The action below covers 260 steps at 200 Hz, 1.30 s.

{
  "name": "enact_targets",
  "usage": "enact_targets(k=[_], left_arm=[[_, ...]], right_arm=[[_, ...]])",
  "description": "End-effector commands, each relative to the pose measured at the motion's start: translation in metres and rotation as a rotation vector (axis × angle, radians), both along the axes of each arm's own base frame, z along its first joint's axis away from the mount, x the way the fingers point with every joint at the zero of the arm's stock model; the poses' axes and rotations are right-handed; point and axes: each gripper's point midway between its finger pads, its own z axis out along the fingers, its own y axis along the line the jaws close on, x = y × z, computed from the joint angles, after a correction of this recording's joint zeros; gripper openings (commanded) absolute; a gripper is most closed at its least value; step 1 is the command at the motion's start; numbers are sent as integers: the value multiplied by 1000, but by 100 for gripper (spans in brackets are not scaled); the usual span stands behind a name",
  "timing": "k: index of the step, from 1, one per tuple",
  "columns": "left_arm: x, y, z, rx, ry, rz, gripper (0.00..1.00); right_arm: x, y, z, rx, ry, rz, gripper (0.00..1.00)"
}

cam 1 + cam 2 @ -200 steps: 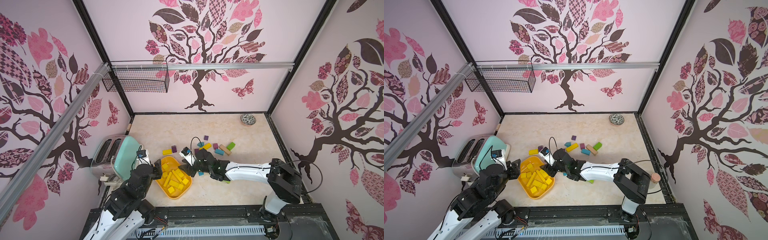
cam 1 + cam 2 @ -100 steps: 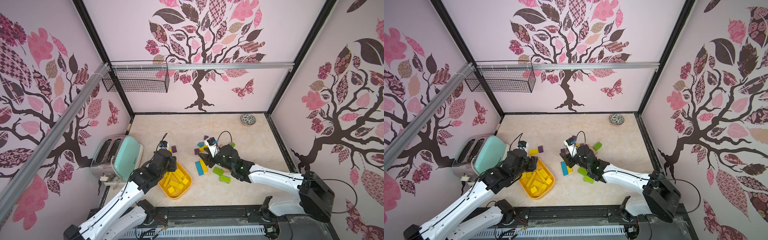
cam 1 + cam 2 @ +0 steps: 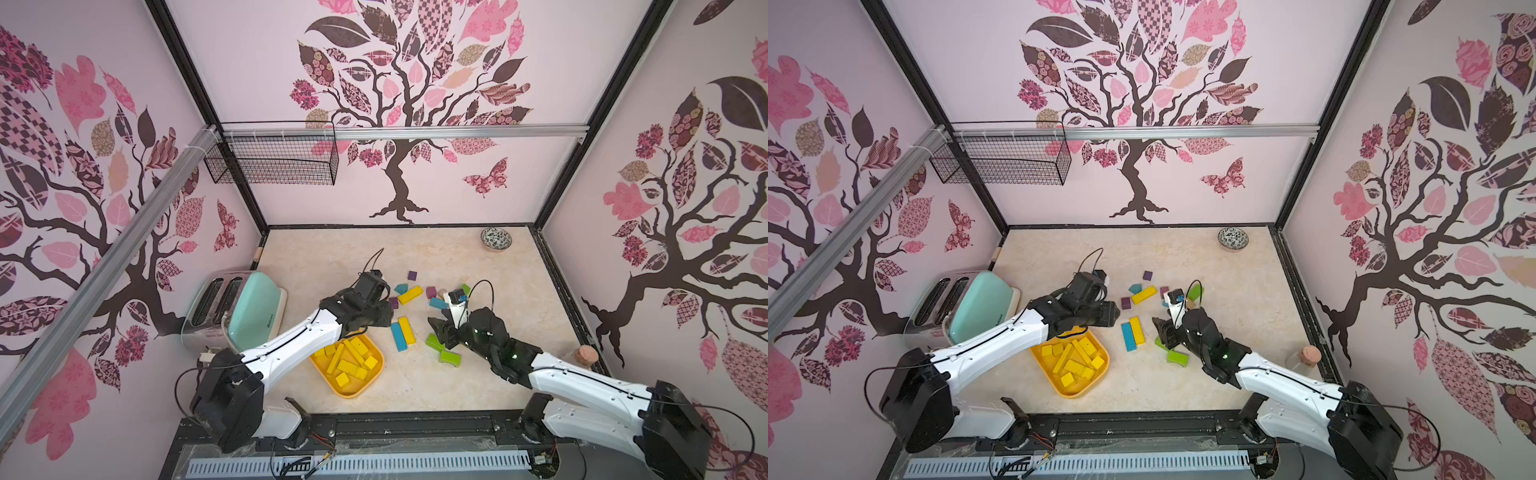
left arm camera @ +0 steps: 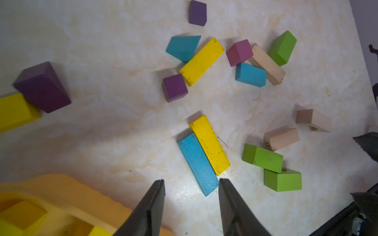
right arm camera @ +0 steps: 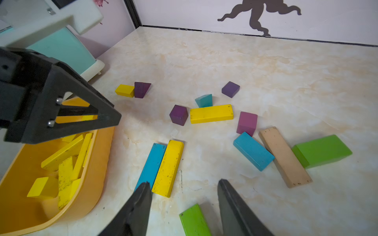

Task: Pick out the yellow building blocks
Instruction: Pick up the building block from the center of the board.

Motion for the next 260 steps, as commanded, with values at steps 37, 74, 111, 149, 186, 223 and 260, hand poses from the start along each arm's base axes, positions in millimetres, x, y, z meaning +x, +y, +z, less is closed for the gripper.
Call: enact_targets(k=[37, 74, 111, 149, 186, 223, 260], left_arm=[[-13, -45, -35, -38, 158, -60, 48], [-15, -55, -55, -37, 221, -74, 51], [-14, -70, -69, -75, 276, -87, 51], [-16, -67, -83, -41, 303, -88, 51], [-13, -54, -89, 19, 289, -57, 54], [-10, -49, -94, 21, 298, -30, 56], [-8, -51, -97, 23, 303, -31, 57]], right_arm=[[-5, -33, 11, 55, -62, -118, 58], [-7, -44, 23, 79, -130, -147, 59], [-7, -46, 24, 87, -140, -149, 60], [-8, -47, 22, 82, -140, -151, 61], [-8, -46, 21, 85, -140, -149, 62], [-8, -46, 18, 80, -137, -148, 62], [-8, -46, 15, 79, -134, -147, 62]])
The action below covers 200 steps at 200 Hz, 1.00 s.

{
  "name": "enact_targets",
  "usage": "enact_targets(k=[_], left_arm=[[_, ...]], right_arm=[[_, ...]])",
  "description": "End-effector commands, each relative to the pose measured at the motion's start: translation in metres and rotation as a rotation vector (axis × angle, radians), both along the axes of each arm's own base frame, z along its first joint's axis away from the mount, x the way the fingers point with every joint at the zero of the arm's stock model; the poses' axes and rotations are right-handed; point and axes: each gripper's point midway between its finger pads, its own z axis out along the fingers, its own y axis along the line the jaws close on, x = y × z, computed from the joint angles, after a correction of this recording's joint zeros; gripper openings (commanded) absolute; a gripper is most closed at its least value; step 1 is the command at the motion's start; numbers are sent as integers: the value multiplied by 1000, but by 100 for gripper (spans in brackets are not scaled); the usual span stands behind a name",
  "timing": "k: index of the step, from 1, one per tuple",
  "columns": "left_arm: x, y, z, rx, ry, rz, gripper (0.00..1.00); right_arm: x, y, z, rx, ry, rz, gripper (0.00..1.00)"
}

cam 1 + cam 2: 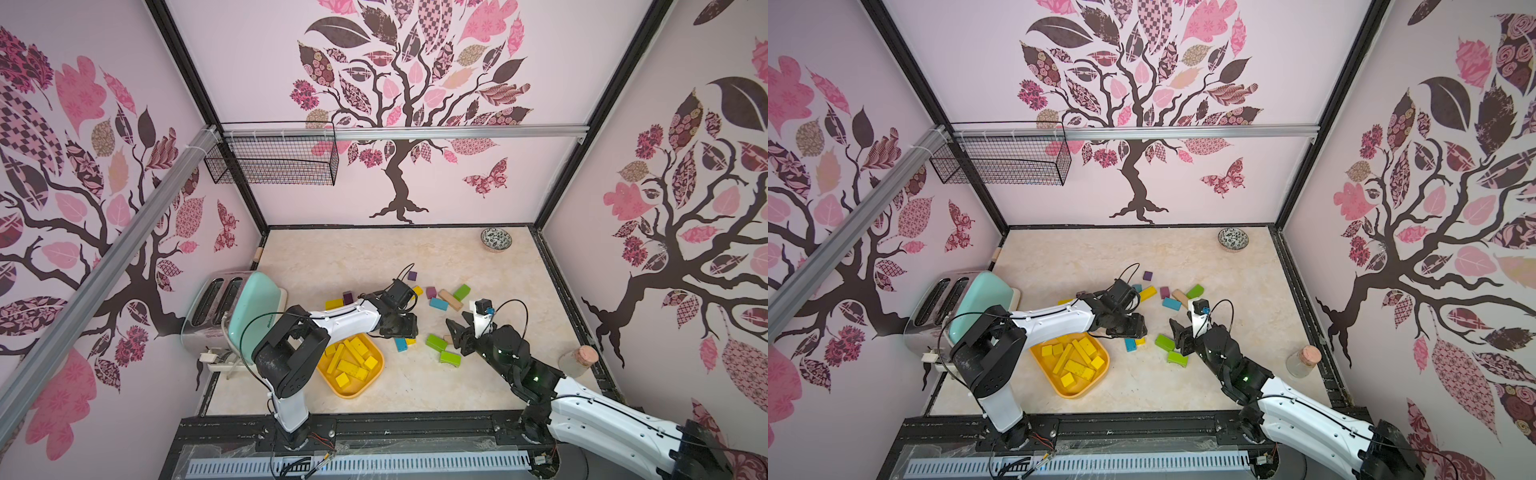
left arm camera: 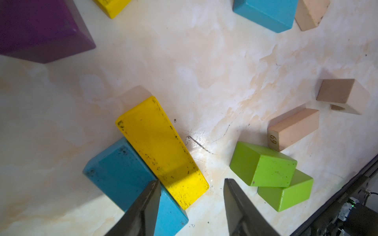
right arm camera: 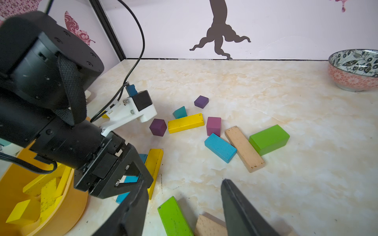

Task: Pick out the yellow building blocks
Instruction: Pick up the building block from the center of the board.

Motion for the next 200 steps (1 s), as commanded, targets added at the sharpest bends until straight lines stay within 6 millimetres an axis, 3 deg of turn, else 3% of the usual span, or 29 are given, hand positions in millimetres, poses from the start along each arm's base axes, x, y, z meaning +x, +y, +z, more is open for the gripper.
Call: enact_targets(k=[1, 37, 111, 156, 200], left_arm=[[3, 6, -14, 45, 19, 16, 57], [2, -4, -14, 0, 42, 22, 58], [5, -5, -22, 21, 53, 20, 59], [8, 0, -25, 110, 15, -31, 55], [12, 7, -27, 307, -62, -138, 52]], right_arm=[[2, -1, 3, 2, -17, -12, 62], [2, -1, 3, 5, -19, -9, 62], [1, -1, 2, 10, -24, -6, 62], [1, -1, 1, 8, -24, -6, 62], [2, -1, 1, 8, -25, -5, 62]])
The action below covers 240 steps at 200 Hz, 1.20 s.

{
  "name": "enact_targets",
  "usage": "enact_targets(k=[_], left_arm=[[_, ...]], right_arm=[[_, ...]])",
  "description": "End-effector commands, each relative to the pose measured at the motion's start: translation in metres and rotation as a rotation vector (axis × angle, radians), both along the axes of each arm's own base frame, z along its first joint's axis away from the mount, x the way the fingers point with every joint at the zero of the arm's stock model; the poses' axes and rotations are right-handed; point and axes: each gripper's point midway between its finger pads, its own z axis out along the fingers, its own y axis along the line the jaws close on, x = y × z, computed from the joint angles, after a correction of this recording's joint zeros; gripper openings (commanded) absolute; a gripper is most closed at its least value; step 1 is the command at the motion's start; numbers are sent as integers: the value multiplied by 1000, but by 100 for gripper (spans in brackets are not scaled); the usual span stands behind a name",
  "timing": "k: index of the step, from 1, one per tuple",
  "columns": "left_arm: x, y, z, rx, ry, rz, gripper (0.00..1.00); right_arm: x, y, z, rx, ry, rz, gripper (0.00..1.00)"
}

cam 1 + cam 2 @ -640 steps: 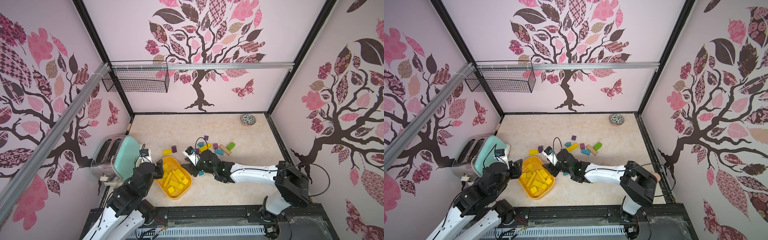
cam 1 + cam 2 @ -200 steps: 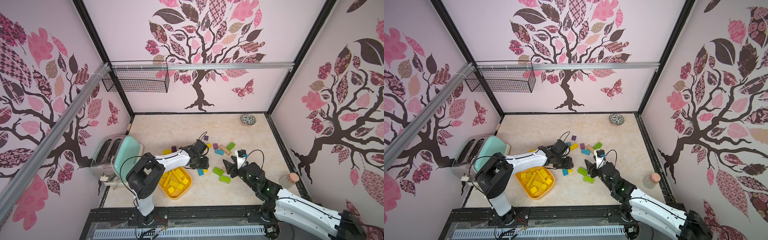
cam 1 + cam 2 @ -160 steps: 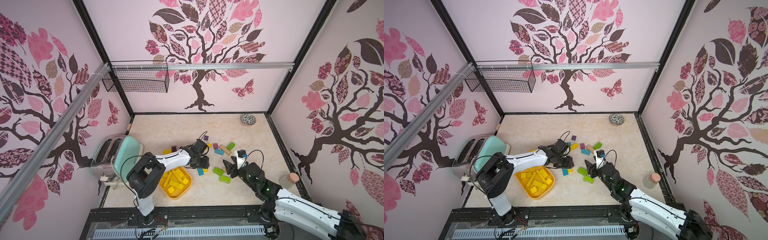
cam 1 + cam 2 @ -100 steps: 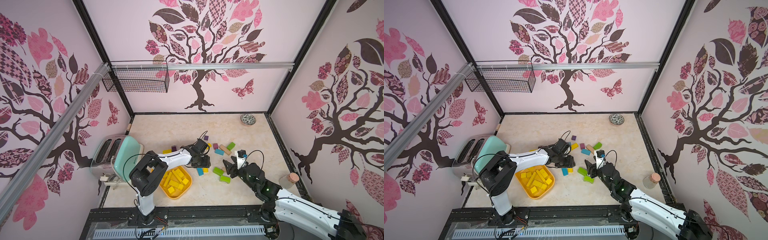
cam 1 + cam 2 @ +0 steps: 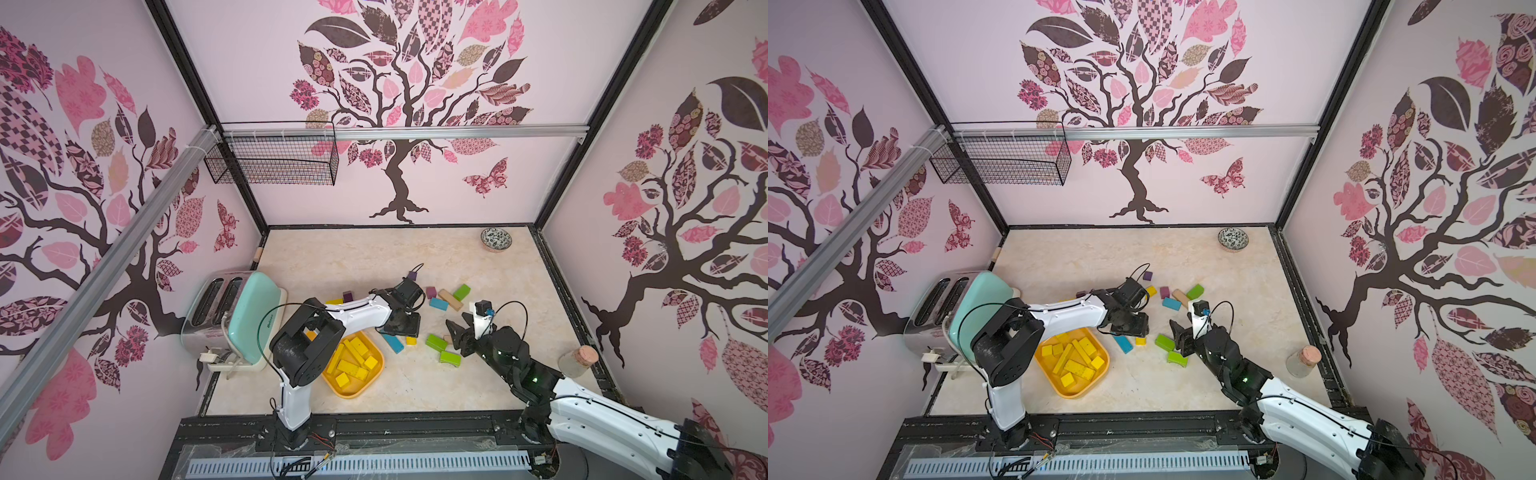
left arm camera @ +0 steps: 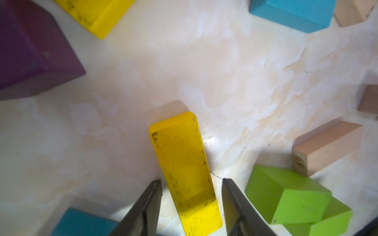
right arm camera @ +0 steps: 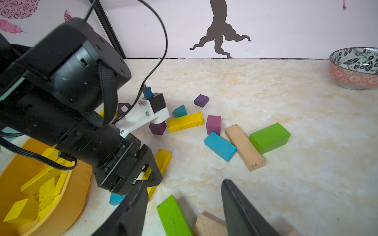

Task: Pick out the yellow building blocks
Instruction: Pick up the building block from the center of the board.

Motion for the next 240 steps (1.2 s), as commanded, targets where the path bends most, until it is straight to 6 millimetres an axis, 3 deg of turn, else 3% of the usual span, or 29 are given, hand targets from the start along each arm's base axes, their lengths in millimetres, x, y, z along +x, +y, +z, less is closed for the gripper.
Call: enact_targets(k=[1, 54, 124, 186, 221, 240], left_arm=[[-1, 15, -9, 160, -28, -73, 52], [-2, 17, -14, 198, -23, -113, 38], [1, 7, -3, 150, -45, -123, 31], [9, -15, 56, -27, -151, -129, 24], [6, -7, 86, -115, -177, -102, 21], [3, 4, 98, -167, -178, -68, 20]], right_arm=[[2, -1, 3, 2, -18, -6, 62], [2, -1, 3, -2, -19, -8, 62], [2, 0, 6, 8, -24, -1, 62], [0, 10, 16, -1, -31, 53, 62], [-7, 30, 23, 30, -42, 160, 62], [-21, 49, 35, 64, -72, 302, 62]])
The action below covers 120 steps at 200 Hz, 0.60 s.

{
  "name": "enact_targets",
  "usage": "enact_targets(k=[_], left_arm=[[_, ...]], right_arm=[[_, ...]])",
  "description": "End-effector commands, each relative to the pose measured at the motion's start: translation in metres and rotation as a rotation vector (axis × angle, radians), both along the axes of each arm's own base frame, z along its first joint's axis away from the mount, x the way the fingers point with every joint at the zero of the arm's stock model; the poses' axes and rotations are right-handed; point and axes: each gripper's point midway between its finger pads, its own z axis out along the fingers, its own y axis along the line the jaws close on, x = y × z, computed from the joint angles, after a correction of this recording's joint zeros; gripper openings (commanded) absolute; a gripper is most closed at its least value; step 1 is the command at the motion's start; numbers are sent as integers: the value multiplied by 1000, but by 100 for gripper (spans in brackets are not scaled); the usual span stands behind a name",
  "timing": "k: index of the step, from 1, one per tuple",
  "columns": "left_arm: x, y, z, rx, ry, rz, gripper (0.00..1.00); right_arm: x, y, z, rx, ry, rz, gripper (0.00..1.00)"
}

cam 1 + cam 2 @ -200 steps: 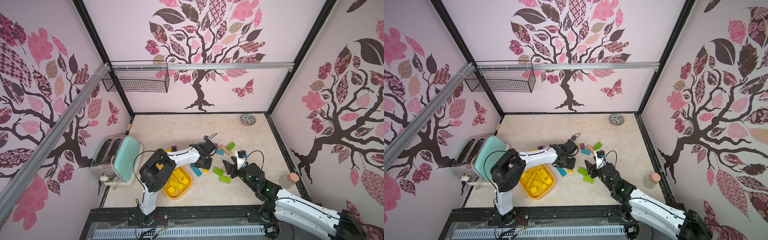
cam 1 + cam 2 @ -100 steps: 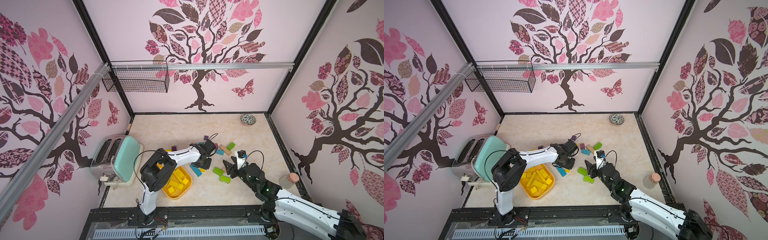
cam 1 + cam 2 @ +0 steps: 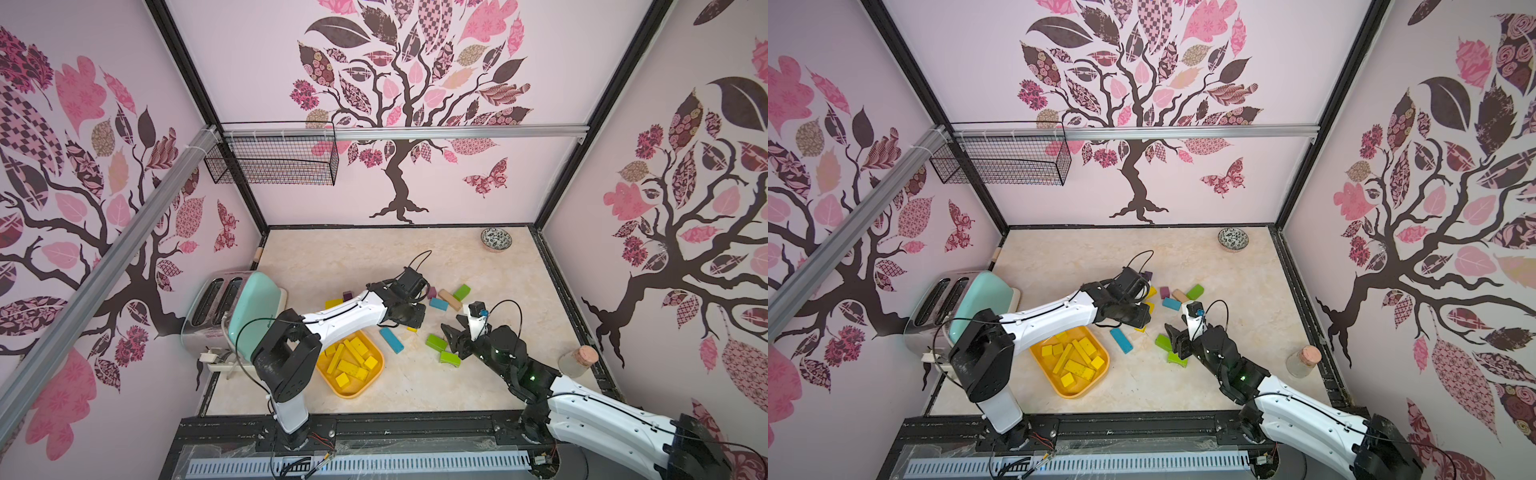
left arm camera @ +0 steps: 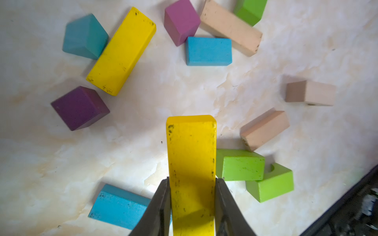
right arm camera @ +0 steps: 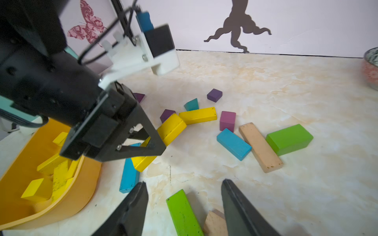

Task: Pick out the yellow building blocks
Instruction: Pick up the building block from the center of the board.

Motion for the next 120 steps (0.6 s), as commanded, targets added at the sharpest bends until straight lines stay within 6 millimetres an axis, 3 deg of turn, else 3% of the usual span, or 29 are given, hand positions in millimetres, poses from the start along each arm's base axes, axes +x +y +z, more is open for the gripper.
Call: enact_targets(k=[1, 30, 65, 120], left_arm=[[-2, 11, 11, -71, 9, 24, 20], [-6, 35, 21, -145, 20, 78, 12], [-11, 65, 29, -151, -22, 134, 1], [-26, 97, 34, -127, -75, 182, 0]], right_arm=[[-12, 29, 40, 86, -80, 174, 62], [-26, 48, 56, 135, -117, 313, 62], [-29, 67, 60, 161, -93, 398, 62], [-32, 102, 63, 208, -45, 530, 60]])
